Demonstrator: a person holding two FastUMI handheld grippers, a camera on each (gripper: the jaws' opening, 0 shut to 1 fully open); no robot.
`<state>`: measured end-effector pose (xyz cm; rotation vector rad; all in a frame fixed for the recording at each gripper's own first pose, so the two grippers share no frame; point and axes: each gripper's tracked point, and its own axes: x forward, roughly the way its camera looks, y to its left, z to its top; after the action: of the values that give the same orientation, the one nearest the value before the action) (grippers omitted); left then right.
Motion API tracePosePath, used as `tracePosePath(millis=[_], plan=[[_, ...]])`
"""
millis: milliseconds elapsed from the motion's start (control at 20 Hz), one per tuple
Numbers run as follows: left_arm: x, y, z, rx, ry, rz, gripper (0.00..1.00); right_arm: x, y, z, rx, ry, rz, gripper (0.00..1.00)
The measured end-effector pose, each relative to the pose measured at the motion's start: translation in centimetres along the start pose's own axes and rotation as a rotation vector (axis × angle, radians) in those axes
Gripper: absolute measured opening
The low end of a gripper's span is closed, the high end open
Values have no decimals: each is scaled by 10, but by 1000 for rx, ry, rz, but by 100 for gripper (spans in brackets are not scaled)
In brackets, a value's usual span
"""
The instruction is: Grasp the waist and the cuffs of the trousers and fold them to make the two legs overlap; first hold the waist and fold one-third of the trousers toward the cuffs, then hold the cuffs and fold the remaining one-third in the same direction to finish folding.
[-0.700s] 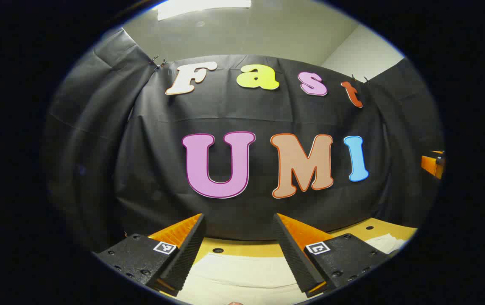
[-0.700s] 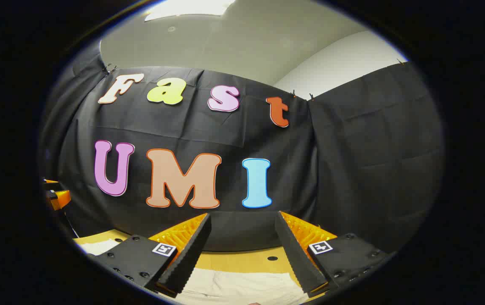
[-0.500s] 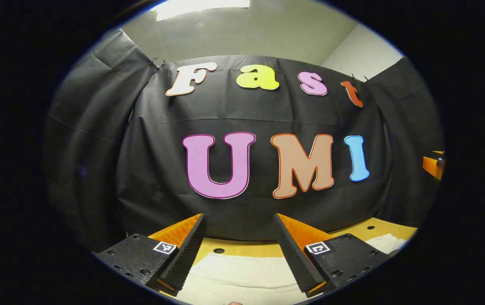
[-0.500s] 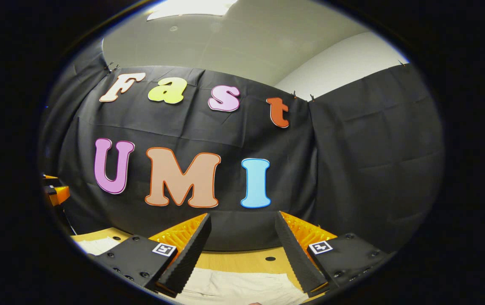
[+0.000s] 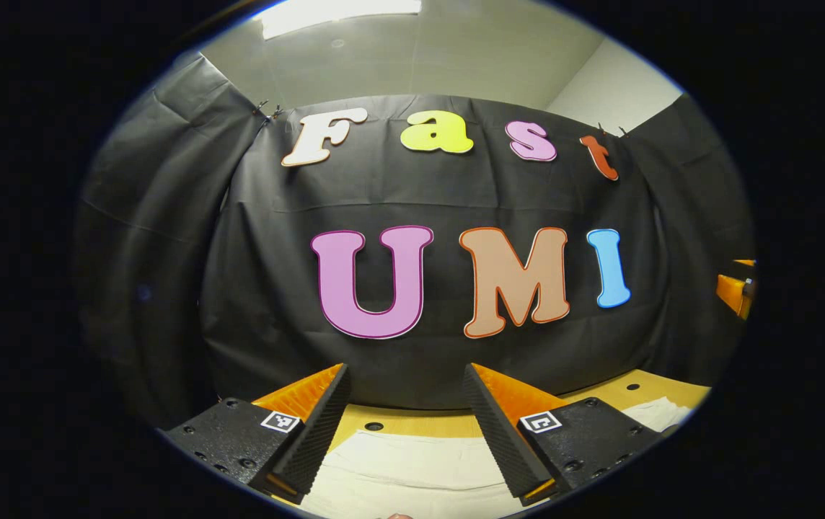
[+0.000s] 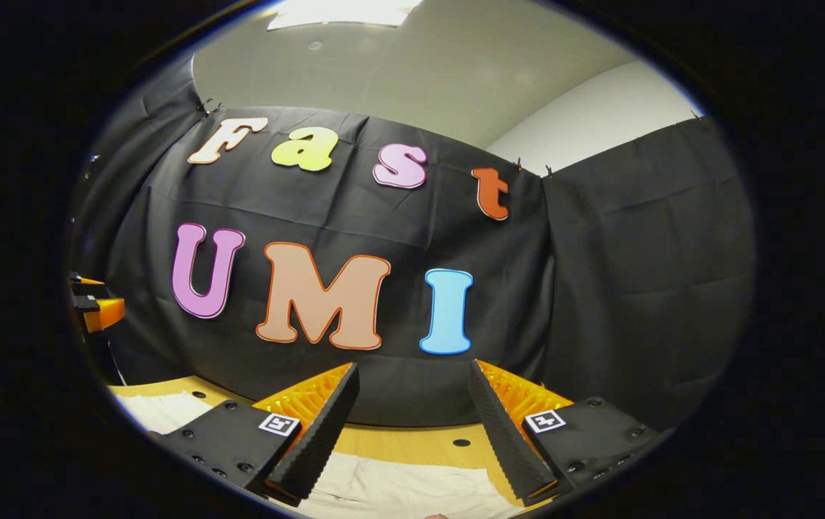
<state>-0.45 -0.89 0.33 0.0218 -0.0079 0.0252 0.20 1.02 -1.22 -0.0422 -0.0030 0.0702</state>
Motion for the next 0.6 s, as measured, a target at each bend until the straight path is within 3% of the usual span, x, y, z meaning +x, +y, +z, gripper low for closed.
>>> tracePosePath(millis=[250,600], plan=[[-2,2,2,63,-5,5,92,5,-4,0,15,2,-2,98],[-7,3,-8,28,12,6,94,9,2,-9,22,26,12,97]])
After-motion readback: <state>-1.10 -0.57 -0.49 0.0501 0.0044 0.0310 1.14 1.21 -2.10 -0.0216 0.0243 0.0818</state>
